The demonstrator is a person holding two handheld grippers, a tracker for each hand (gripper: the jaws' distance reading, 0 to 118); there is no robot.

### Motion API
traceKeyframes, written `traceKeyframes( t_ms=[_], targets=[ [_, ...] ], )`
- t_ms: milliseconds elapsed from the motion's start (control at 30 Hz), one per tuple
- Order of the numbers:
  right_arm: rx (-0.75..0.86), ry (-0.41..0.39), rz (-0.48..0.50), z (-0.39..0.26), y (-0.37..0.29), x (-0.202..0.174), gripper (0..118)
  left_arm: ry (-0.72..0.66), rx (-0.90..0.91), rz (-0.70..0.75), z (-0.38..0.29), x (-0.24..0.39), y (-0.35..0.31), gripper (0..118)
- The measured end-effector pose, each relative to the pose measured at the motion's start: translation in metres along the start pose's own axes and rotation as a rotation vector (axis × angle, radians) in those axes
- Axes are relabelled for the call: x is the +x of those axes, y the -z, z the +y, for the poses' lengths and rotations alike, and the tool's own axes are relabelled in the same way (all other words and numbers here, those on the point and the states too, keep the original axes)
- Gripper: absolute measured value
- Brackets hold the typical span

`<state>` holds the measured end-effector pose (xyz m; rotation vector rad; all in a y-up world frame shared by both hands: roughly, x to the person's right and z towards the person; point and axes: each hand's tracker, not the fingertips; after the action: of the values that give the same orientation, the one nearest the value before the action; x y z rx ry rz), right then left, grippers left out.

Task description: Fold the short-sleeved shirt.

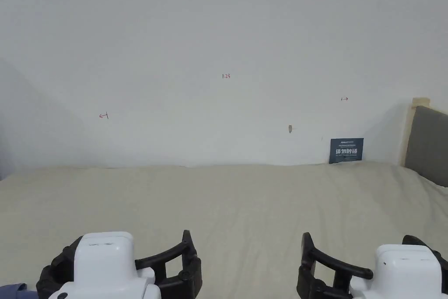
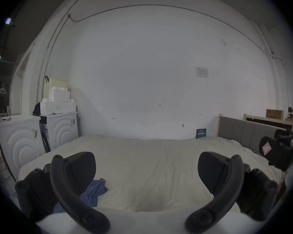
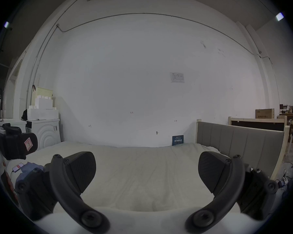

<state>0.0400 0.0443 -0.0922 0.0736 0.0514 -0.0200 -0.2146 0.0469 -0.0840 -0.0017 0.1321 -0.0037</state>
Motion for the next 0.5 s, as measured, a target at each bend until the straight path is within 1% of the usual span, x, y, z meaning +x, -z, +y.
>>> traceKeyframes(
  t_ms=[100, 167, 233, 267, 300, 333, 367, 433, 467, 500],
  targets=[
    [0.005, -0.003, 0.003, 0.002, 0.0, -0.001, 118, 0.014, 0.0, -0.002, 0.001, 0.002, -0.001, 118],
    [0.003, 0.0, 0.007, 0.001, 0.0, -0.001, 118, 0.018, 0.009, -0.001, 0.001, 0.004, -0.003, 114],
    [0.0, -0.005, 0.01, 0.003, 0.0, -0.002, 118, 0.026, 0.019, 0.002, 0.002, 0.005, -0.004, 98],
    [-0.005, -0.012, 0.007, 0.005, 0.0, -0.003, 118, 0.027, 0.026, 0.006, 0.001, 0.005, -0.004, 84],
    [-0.008, -0.019, 0.009, 0.004, -0.001, -0.003, 118, 0.024, 0.029, 0.012, 0.002, 0.004, -0.004, 62],
    [-0.01, -0.023, 0.016, 0.005, -0.001, -0.003, 115, 0.012, 0.026, 0.023, 0.002, 0.004, -0.003, 49],
    [-0.014, -0.023, 0.021, 0.006, -0.001, -0.003, 105, -0.006, 0.025, 0.022, 0.002, 0.002, -0.002, 43],
    [-0.003, -0.018, 0.02, 0.005, -0.003, -0.004, 38, -0.036, 0.013, 0.007, 0.002, -0.004, 0.0, 38],
    [0.004, -0.019, -0.003, 0.005, -0.002, -0.004, 19, -0.036, 0.005, 0.005, 0.002, -0.006, 0.002, 33],
    [0.009, -0.018, -0.025, 0.005, -0.001, -0.003, 19, -0.034, -0.003, 0.014, 0.003, -0.004, 0.001, 21]
  ],
)
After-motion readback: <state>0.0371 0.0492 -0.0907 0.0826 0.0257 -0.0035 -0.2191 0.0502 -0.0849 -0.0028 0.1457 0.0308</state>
